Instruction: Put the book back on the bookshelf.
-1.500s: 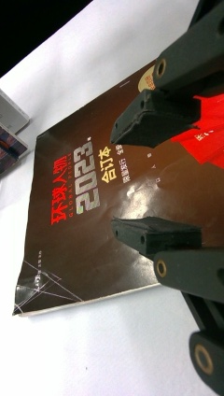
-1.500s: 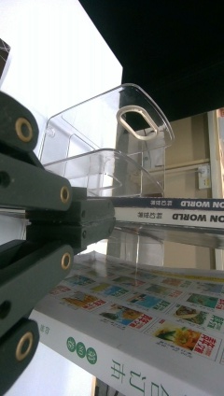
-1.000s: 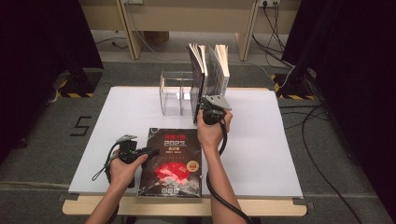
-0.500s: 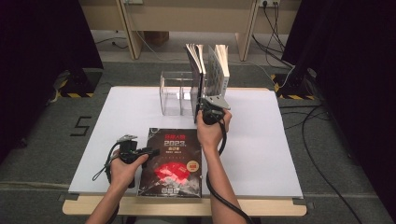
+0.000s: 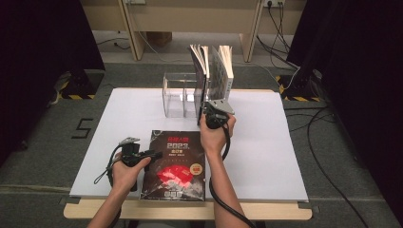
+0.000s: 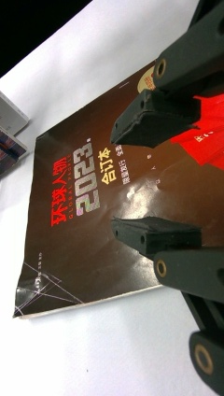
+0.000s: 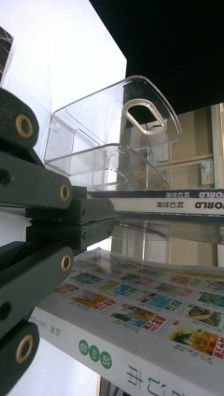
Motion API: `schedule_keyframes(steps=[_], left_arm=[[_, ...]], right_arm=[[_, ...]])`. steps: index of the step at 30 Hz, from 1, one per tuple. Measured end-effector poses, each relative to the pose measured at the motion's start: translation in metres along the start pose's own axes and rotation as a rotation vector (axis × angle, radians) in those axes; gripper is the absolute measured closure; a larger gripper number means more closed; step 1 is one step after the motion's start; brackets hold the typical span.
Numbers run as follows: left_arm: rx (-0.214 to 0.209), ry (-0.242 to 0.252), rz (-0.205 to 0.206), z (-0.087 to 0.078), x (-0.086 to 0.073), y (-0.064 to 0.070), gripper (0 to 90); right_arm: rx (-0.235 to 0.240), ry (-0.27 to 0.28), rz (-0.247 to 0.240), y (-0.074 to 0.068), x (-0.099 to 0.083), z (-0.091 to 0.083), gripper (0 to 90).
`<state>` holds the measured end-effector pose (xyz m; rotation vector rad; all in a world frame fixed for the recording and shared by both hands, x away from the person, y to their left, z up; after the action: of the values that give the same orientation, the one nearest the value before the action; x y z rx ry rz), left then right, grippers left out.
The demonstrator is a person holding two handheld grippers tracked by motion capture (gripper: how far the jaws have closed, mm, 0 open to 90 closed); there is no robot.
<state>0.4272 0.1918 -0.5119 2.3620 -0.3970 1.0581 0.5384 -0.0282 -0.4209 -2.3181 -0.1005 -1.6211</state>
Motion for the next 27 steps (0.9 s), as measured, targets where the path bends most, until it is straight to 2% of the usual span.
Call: schedule_keyframes(steps=[14,22,27], left_arm=[[0.001,0.000,-0.002,0.000,0.000,0.000,51.4],[-0.004,-0.002,0.003,0.001,0.000,0.001,51.4],[0.000,-0.005,0.002,0.001,-0.001,0.000,51.4]], right_arm=[[0.016,-0.022,0.008,-0.003,-0.005,0.004,90.0],[0.002,-0.023,0.006,-0.001,-0.004,0.006,90.0],[-0.005,-0.052,0.014,0.003,-0.010,0.013,90.0]])
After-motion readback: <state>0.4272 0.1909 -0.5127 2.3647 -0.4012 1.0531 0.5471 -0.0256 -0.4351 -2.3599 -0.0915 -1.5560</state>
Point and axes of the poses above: each handheld gripper's, and its own axes: z roughly forward along the jaws, x roughly out of its top, y roughly to its right, the point moved 7 cm from there along z, roughly forward along the jaws, and after that the axes turned 8 degrees about z, right-handed, at the moved point
